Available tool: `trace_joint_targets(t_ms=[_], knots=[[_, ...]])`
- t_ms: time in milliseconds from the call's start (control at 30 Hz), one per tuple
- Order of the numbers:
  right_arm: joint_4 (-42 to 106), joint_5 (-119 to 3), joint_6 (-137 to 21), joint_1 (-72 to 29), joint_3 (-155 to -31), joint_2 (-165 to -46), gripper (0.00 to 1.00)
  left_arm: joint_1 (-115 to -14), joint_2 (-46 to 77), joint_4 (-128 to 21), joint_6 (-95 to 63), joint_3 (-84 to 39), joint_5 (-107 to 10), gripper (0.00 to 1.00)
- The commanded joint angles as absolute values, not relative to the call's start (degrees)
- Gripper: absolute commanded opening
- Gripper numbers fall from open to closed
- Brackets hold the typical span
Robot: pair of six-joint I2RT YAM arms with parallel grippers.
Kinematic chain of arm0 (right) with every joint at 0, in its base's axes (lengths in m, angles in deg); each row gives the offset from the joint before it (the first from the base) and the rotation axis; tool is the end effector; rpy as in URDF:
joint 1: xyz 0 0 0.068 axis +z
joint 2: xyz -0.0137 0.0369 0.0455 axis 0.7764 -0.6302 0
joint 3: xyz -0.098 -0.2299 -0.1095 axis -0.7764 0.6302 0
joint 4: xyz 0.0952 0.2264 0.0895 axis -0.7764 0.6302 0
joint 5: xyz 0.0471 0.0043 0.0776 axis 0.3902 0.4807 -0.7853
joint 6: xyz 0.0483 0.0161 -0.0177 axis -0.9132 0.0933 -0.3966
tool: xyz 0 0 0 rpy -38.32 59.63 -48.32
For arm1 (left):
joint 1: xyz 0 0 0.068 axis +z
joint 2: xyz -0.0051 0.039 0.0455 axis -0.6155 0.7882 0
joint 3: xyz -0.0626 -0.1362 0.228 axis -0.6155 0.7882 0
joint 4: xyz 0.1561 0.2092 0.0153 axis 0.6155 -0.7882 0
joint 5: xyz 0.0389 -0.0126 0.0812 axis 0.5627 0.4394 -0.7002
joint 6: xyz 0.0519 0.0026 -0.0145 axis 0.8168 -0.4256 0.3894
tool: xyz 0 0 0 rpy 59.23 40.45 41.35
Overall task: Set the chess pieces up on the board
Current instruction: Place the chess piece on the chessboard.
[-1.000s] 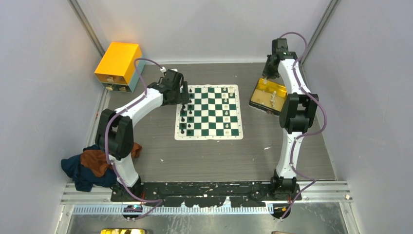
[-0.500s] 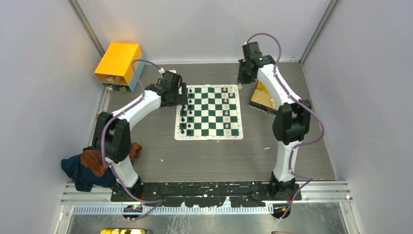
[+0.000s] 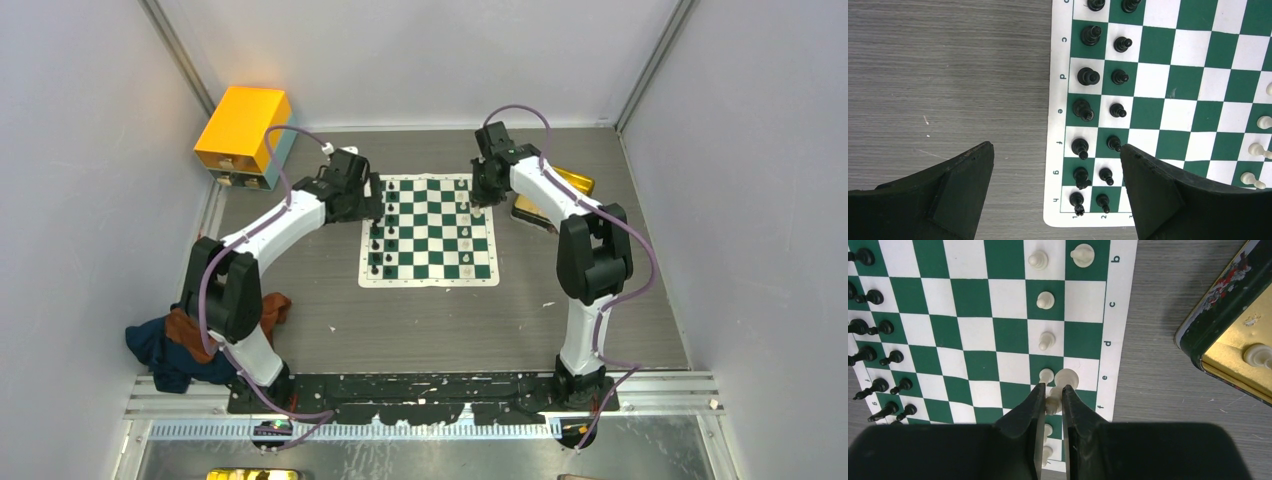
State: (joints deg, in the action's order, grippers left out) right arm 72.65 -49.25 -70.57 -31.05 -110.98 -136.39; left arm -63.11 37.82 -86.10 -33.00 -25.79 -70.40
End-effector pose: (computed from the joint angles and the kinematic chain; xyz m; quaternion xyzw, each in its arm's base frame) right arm 0.3998 0.1439 0.2435 -0.0019 0.9655 0.0804 0.2479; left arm 0.3386 -0.1497 0.2514 -0.0636 0.9392 -0.0442 0.3345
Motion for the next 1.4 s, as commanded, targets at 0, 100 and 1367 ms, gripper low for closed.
trace_joint_targets(t_ms=[0, 100, 1367], knots=[[66.7, -49.3, -71.2, -31.2, -109.3, -133.1, 0.01, -63.2, 35.2, -84.3, -33.4, -24.9, -70.3, 0.97], [64.0, -51.4, -71.0, -31.2, -107.5, -133.7, 0.01, -63.2, 35.2, -84.3, -33.4, -24.8, -70.3, 0.97], [60.0, -51.5, -70.6, -33.8, -105.8, -140.0, 0.01, -63.2, 36.2, -84.2, -33.0, -25.1, -70.6, 0.97]])
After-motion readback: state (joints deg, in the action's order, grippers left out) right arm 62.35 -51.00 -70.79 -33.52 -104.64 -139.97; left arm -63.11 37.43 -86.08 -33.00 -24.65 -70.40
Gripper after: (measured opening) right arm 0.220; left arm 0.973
